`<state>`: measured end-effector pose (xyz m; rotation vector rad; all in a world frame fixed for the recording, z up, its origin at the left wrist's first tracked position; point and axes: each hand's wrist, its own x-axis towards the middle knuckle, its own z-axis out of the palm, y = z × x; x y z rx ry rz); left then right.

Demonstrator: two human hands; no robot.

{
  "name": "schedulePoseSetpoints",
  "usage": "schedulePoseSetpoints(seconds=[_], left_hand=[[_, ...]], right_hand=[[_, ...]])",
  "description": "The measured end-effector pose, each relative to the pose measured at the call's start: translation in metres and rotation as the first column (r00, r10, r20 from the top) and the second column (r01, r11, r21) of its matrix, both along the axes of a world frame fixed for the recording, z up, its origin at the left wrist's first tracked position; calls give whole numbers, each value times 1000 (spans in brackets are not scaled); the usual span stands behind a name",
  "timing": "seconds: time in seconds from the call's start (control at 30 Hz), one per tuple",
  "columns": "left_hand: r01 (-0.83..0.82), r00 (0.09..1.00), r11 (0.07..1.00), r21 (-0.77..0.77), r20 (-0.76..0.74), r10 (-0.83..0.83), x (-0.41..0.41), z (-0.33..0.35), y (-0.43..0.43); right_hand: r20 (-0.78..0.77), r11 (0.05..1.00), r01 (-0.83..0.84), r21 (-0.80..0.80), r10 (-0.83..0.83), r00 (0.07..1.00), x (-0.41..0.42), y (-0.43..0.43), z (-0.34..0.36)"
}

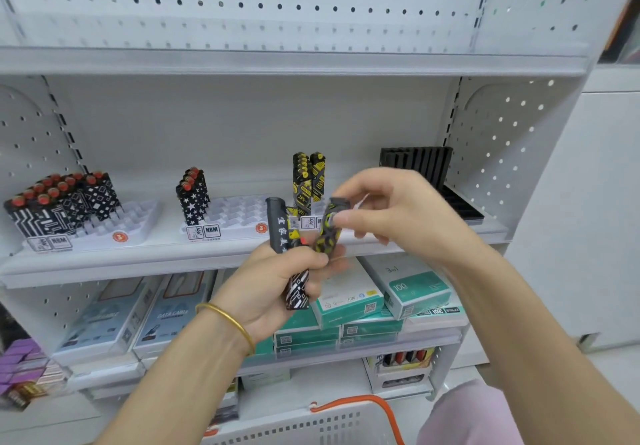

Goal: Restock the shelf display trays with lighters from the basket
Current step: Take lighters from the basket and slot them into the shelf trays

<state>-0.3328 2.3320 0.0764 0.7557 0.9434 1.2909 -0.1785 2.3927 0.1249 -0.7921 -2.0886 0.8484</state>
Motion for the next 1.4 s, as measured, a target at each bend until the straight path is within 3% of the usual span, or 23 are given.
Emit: schedulePoseSetpoints(seconds=[0.07, 0.1, 0.17, 0.23, 0.33, 0.47, 0.6, 0.77, 0.87, 1.17, 1.4], left_hand=[[-30, 997, 998, -48, 71, 33, -3, 2, -2], [-20, 991, 998, -62, 128, 28, -4, 4, -3], [-4, 973, 999, -52, 229, 16, -3, 10, -6], [-56, 978, 998, -14, 200, 58, 0, 11, -7], [-148, 981, 989, -3, 128, 147, 6, 9, -5], [-182, 983, 982, 59, 23, 181, 10, 11, -5], [-98, 992, 989, 112, -70, 106, 9, 11, -7], [15, 990, 1000, 7, -142, -14, 2, 3, -9], [83, 990, 997, -7, -117, -83, 0, 2, -11], [65, 998, 997, -31, 12, -65, -7, -5, -9], [104, 993, 994, -24, 57, -103, -9, -6, -7]], right_hand=[[-202, 999, -46, -24, 41, 978, 10, -5, -4], [-220, 998, -56, 33, 62, 974, 12, -9, -8], [-129, 980, -70, 189, 95, 987, 13, -16, -18], [-47, 970, -112, 215, 125, 991, 14, -20, -27], [-76, 991, -104, 79, 110, 991, 14, -22, -28], [-139, 999, 37, -12, -38, 989, 2, -21, -27], [-136, 963, -107, -248, 75, 988, 1, -9, -19], [-237, 990, 137, -43, -143, 961, -11, 35, 0], [-188, 975, 214, 57, -200, 962, -26, 58, 4], [-13, 928, 241, 284, -248, 969, -48, 80, -8], [90, 940, 207, 270, -238, 967, -50, 85, 9]])
